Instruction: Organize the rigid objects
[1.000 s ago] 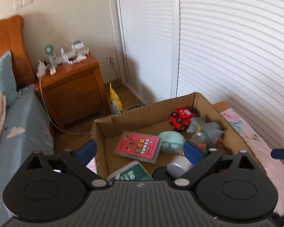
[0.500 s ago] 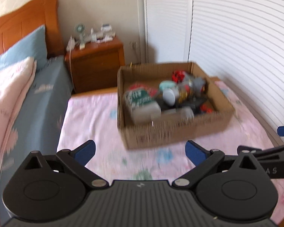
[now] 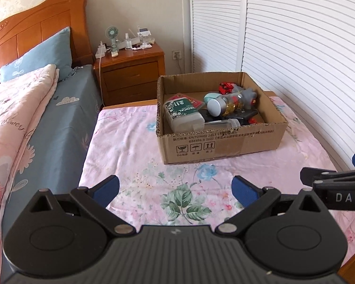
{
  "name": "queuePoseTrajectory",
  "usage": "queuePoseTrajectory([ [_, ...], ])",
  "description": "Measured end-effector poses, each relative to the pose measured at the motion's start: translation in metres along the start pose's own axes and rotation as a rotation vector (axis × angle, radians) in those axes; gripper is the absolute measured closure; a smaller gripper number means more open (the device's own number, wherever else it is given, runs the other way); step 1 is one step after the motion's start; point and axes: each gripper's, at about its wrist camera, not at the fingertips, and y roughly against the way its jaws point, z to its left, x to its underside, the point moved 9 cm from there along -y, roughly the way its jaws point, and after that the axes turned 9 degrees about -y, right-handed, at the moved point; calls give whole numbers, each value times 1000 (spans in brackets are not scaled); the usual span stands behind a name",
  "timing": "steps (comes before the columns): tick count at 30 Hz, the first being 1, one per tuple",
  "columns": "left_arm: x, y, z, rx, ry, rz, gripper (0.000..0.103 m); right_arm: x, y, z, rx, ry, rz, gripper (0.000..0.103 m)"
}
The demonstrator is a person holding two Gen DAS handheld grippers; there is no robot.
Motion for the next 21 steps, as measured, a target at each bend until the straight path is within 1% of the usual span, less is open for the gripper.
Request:
queuePoseTrajectory([
  [4, 3, 1, 1, 4, 9, 10, 2, 1, 3, 2, -7, 0, -5, 0],
  [9, 4, 3, 2, -9, 18, 10, 2, 1, 4, 2, -6, -3, -4, 0],
  [21, 4, 5, 1, -8, 15, 6, 2, 3, 3, 2, -6, -9, -1, 0],
])
